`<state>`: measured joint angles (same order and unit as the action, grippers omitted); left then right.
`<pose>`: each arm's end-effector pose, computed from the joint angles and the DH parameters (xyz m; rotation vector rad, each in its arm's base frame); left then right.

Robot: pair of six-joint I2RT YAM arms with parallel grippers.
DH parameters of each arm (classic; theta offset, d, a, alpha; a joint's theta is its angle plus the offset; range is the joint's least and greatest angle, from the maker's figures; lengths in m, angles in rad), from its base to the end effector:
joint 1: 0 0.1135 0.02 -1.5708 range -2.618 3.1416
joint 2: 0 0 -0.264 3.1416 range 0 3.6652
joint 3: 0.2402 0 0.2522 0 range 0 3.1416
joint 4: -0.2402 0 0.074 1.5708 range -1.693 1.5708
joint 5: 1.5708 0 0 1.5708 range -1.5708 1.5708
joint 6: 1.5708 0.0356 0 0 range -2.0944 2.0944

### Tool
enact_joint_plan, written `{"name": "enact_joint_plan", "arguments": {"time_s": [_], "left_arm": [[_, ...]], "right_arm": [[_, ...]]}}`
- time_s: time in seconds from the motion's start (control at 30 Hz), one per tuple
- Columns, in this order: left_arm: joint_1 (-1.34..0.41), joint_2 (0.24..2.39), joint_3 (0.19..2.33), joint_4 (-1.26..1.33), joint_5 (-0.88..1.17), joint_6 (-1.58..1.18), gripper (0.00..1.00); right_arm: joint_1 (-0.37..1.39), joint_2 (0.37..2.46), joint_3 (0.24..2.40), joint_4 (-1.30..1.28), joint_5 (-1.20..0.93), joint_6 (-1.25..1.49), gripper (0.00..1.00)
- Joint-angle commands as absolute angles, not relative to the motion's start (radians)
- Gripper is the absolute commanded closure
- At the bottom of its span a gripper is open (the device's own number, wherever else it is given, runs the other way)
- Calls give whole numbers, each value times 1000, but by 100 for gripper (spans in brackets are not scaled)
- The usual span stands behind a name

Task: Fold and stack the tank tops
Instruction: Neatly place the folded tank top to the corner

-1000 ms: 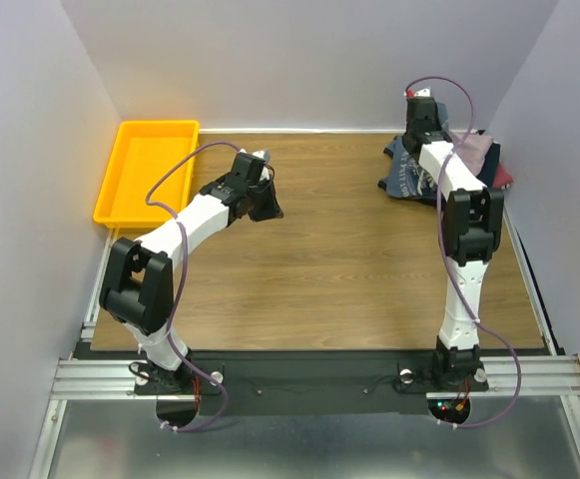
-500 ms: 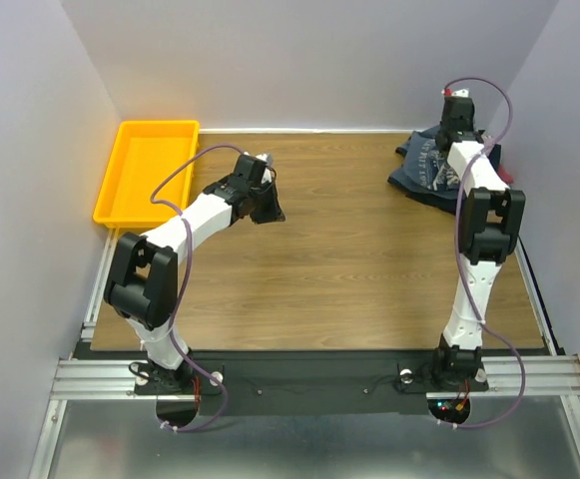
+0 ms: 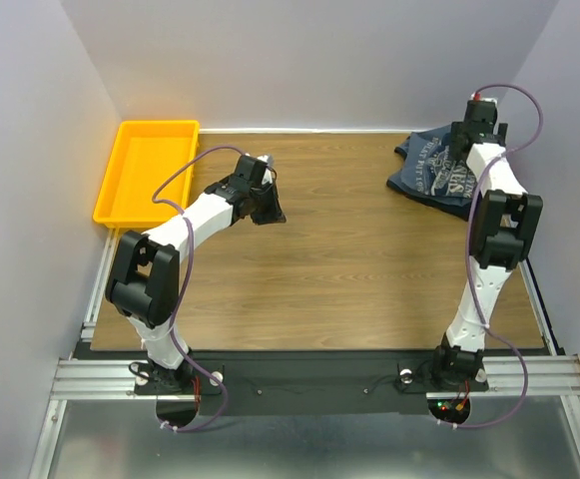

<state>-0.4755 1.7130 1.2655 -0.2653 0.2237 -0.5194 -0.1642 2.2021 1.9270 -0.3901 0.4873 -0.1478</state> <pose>0.3400 -0.1839 0.2518 0.0701 2.3834 -0.7548 0.5012 -0.0999 0.2527 0.2870 2.2201 -0.7138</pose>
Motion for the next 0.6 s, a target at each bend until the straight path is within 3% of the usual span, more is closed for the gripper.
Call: {"name": "enact_joint_plan", "arguments": {"time_s": [0.0, 0.3, 0.37, 0.43, 0.47, 0.57], "left_arm": [[-471, 1672, 1273, -235, 250, -502, 100], [-472, 1649, 1247, -210, 288, -509, 100], [-472, 1641, 1243, -204, 294, -509, 100], [-472, 1631, 1233, -201, 296, -511, 100], [-476, 1628, 1230, -199, 298, -511, 100], [-479, 1620, 1224, -199, 298, -512, 100]], "right_arm": [[-172, 2057, 1930, -455, 391, 24, 5], [-172, 1872, 1767, -526, 192, 279, 7], [-172, 1867, 1665, -493, 198, 314, 14], [-172, 1882, 1612, -482, 216, 339, 26], [-173, 1894, 1558, -463, 238, 357, 36], [-187, 1913, 1471, -414, 256, 394, 52]]}}
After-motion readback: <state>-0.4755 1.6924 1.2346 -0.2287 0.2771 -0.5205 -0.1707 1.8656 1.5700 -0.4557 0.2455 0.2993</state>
